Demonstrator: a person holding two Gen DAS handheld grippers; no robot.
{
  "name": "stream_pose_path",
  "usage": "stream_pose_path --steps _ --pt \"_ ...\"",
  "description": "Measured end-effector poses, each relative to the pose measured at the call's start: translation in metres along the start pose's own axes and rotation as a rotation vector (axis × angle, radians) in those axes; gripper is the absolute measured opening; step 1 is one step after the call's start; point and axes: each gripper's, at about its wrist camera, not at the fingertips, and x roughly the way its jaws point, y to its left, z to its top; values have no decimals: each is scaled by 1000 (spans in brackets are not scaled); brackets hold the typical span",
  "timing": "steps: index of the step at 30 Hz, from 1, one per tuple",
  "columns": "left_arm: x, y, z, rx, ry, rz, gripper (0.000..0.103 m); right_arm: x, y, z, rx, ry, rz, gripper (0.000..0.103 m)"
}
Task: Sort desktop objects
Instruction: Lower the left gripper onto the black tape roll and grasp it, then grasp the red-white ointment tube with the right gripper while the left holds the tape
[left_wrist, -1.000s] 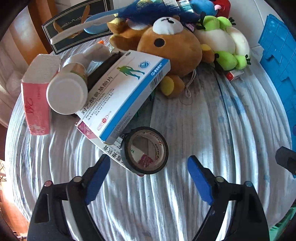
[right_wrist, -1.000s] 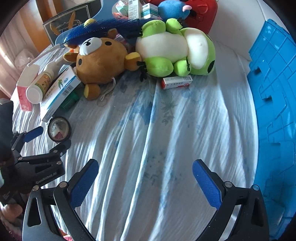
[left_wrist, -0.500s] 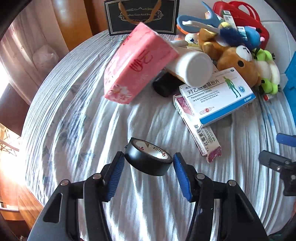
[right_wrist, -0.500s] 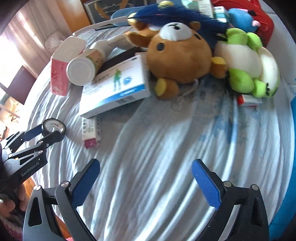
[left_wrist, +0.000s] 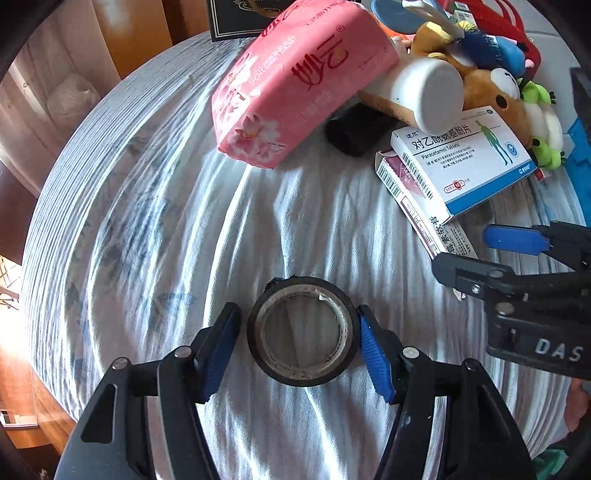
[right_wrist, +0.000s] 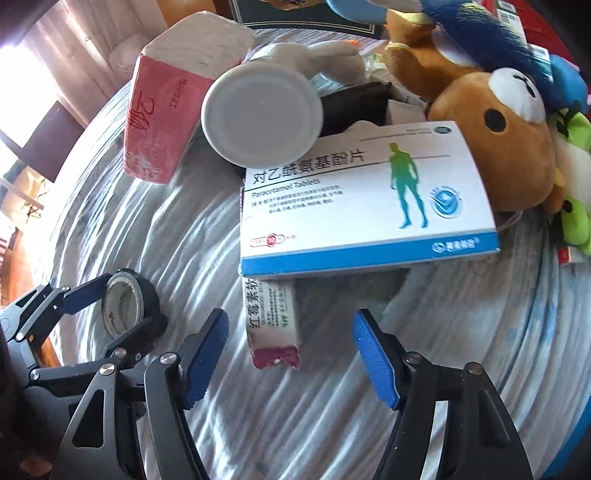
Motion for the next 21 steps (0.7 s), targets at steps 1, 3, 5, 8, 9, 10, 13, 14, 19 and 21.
stream_pose_path --steps 1,3,5,8,9,10,13,14,19,21 --pt "0 -1 -1 4 -3 1 62 4 3 1 -12 4 -17 50" --pt "-1 -3 -3 4 -11 1 57 5 10 0 -40 -1 -48 30" --pt "-2 -6 -2 -7 -8 -9 55 3 11 -3 -50 14 -33 29" --pt "-4 -12 0 -14 -17 -21 55 -3 5 -17 -63 41 -49 29" --pt "-5 -15 1 -13 -22 -24 55 -5 0 -23 -60 51 -55 29" --pt "-7 -19 3 -11 -31 -29 55 -7 -6 -29 -53 62 -60 29" --pt "-11 -30 9 -6 -57 -46 55 -13 -22 -45 -25 86 -69 29" --pt "-13 -34 11 -1 -62 -51 55 -15 -26 -47 -20 89 -69 30" --pt "-18 -49 20 31 -68 -64 55 -24 -39 -40 28 47 -41 37" --pt "-15 -42 24 40 -67 -63 55 -19 -40 -33 33 39 -37 37"
